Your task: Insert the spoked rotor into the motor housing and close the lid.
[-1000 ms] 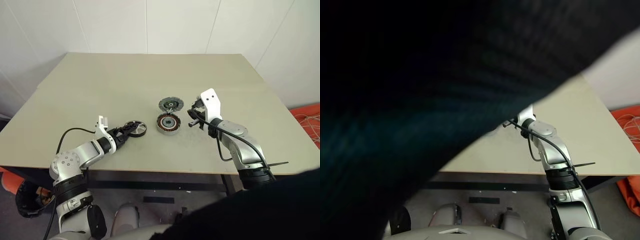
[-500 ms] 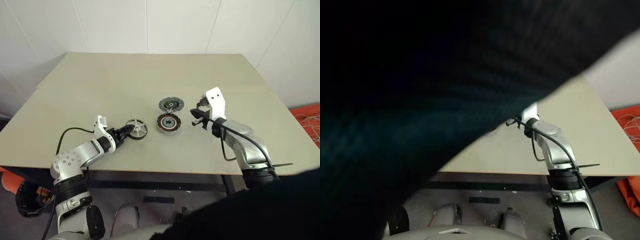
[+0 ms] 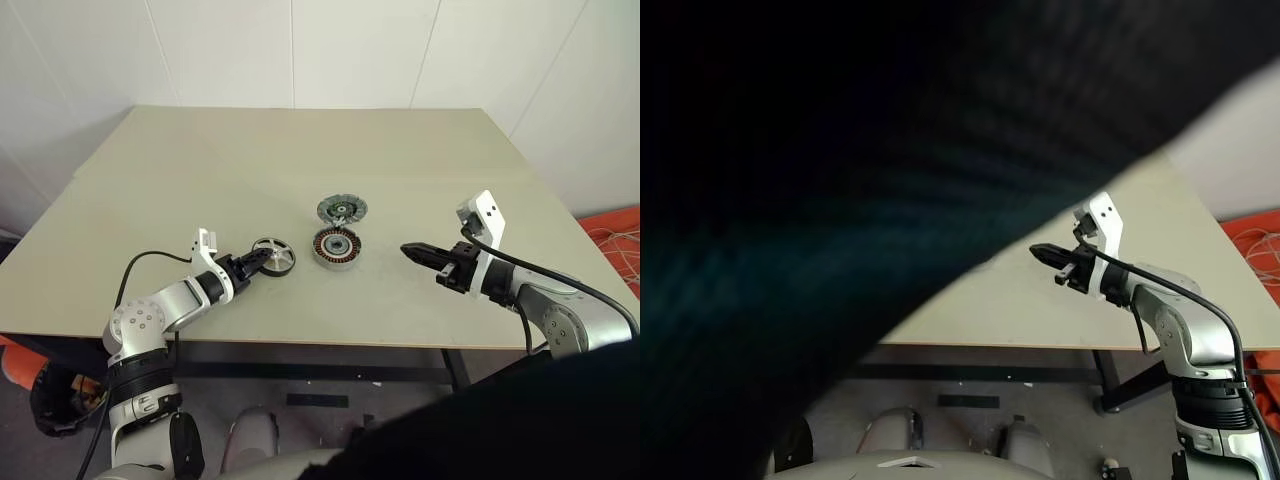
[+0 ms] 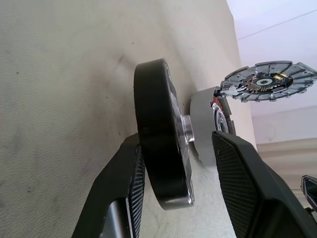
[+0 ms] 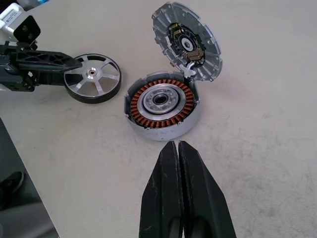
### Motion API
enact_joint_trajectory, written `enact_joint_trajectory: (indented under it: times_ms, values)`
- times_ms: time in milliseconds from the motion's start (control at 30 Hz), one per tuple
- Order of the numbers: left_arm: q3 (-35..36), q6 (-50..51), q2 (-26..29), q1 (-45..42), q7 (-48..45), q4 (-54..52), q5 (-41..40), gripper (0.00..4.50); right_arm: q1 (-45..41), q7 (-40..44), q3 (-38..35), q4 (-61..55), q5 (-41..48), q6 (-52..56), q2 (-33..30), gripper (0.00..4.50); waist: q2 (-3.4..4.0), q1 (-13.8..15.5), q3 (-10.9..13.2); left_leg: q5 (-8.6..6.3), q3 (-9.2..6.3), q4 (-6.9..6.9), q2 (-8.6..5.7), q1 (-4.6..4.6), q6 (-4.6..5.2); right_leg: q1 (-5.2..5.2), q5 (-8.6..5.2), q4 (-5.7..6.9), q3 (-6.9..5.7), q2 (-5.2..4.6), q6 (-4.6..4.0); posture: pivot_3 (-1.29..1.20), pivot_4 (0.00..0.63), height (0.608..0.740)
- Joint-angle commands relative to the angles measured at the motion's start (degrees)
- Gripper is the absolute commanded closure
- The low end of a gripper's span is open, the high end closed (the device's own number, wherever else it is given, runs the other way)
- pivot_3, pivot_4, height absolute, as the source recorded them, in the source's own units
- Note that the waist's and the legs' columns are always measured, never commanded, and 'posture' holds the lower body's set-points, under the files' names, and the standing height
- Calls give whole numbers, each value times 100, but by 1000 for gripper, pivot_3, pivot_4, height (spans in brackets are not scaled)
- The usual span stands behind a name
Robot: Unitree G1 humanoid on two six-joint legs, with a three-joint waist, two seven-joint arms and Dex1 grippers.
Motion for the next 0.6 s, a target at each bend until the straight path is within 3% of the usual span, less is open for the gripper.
enact_joint_trajectory:
  times_ms: [33,100,167,333,600]
  values:
    - [-97,-127,35,-85,-139,-20,-61,2314,-177,-178,19,-130,77,-91,98,4500,0,0,0,0,0,0,0,0,0,0,0,0,0,0,0,0,0,740]
    - [-113,-168,24,-72,-168,15,-73,2314,-205,-252,54,-92,41,-116,113,4500,0,3,0,0,0,0,0,-1,0,0,0,0,0,0,0,0,0,740]
    - [-122,-197,27,-51,-164,27,-65,2690,-270,-321,49,-19,31,-128,115,4500,0,4,0,1,0,0,-1,-3,-2,-1,0,0,0,0,-1,0,0,740]
    - [-158,-249,101,-23,-235,44,-77,4081,-365,-438,88,129,-21,-167,101,4500,0,5,-1,1,0,0,-1,-3,-2,0,0,-2,0,0,-1,0,0,740]
    - [-185,-10,32,-95,-279,-53,-409,4077,-356,-439,107,305,-88,-239,3,4500,0,-4,-1,1,1,1,-1,-1,-2,0,0,0,0,0,-1,0,0,740]
